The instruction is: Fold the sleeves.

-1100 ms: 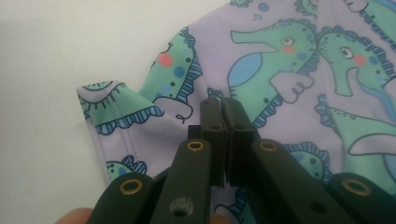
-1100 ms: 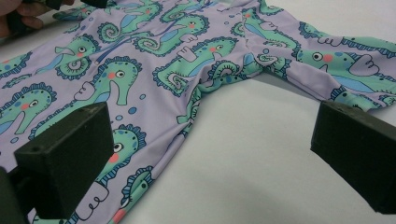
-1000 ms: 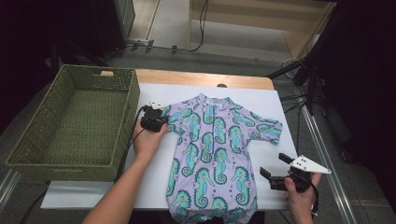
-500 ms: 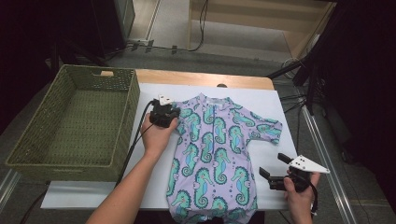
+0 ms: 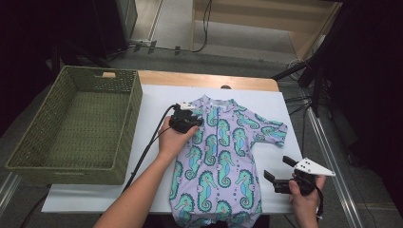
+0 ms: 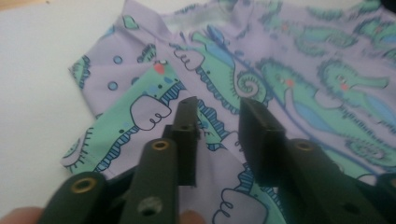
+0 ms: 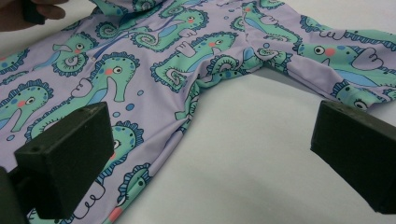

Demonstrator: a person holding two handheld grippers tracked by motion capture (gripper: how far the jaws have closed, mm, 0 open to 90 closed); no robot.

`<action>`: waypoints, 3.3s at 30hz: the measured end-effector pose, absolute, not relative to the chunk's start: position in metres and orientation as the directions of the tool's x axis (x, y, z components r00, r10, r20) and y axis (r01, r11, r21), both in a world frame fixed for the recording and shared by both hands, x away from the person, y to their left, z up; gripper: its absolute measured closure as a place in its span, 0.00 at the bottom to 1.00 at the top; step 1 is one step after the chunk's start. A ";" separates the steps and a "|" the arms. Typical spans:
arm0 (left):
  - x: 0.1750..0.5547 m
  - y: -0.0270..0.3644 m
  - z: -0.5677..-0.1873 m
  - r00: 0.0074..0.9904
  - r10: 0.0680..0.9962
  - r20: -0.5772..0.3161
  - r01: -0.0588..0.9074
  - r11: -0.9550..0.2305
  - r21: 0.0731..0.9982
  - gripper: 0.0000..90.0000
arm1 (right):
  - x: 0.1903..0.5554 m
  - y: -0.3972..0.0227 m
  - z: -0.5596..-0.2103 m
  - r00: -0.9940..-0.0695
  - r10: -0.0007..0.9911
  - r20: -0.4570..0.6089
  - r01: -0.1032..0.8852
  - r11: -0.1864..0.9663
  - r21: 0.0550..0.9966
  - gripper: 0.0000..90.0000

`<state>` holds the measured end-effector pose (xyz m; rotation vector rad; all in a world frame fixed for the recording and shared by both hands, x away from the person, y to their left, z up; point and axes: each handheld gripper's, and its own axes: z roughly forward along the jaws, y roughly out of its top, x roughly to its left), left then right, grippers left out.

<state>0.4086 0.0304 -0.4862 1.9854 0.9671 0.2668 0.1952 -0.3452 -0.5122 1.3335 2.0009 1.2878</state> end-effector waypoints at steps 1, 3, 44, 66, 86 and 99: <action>0.409 0.036 -0.483 0.663 0.723 -0.195 0.532 -0.272 0.802 0.67 | 0.195 -0.346 -0.512 -0.455 0.878 0.149 0.498 0.113 0.860 0.00; 0.411 0.046 -0.480 0.629 0.752 -0.198 0.543 -0.243 0.803 0.65 | 0.195 -0.347 -0.513 -0.453 0.879 0.149 0.500 0.112 0.859 0.00; 0.409 0.012 -0.457 0.639 0.748 -0.180 0.529 -0.258 0.809 0.94 | 0.197 -0.345 -0.514 -0.456 0.878 0.147 0.504 0.119 0.855 0.00; 0.414 0.077 -0.433 0.467 0.882 -0.061 0.521 -0.219 0.825 0.94 | 0.199 -0.345 -0.515 -0.453 0.880 0.146 0.511 0.122 0.851 0.00; 0.423 -0.020 -0.488 0.546 0.806 -0.228 0.618 -0.204 0.759 0.88 | 0.200 -0.345 -0.516 -0.457 0.877 0.150 0.512 0.121 0.851 0.00; 0.407 0.033 -0.469 0.591 0.764 -0.260 0.562 -0.159 0.812 0.61 | 0.201 -0.343 -0.517 -0.461 0.876 0.143 0.512 0.131 0.849 0.00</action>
